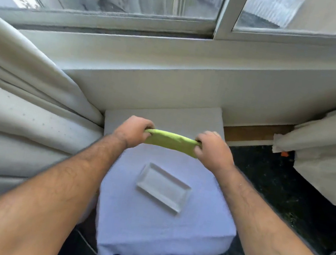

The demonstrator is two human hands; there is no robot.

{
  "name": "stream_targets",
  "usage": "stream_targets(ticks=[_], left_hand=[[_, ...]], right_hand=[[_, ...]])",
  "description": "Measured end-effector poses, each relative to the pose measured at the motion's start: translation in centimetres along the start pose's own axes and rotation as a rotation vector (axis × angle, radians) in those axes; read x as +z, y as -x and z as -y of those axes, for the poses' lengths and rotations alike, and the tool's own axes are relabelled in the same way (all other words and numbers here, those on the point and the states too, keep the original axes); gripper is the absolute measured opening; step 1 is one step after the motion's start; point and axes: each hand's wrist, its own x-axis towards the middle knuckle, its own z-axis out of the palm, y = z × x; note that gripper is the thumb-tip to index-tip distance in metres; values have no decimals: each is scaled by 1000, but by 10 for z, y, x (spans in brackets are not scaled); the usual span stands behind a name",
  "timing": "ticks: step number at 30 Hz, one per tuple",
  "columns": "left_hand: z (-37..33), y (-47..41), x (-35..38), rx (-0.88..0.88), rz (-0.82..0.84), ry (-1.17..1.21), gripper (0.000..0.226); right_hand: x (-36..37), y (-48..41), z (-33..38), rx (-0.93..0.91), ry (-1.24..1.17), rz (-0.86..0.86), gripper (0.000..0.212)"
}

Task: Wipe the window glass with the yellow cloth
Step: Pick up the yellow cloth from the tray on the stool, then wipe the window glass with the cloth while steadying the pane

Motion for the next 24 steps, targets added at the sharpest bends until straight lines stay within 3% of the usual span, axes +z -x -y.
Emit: stream_targets(ticks=[7,14,24], left_hand=[[-55,26,-157,97,-271,92,15],[-108,79,-318,135,-683,259,11],[-199,188,-533,272,-1183,617,30]], right_hand=[[-174,4,53,-53,-44,-235,27],[-342,24,116,-206,-79,-502,21],[-560,86,220,-495,-74,-905,23]])
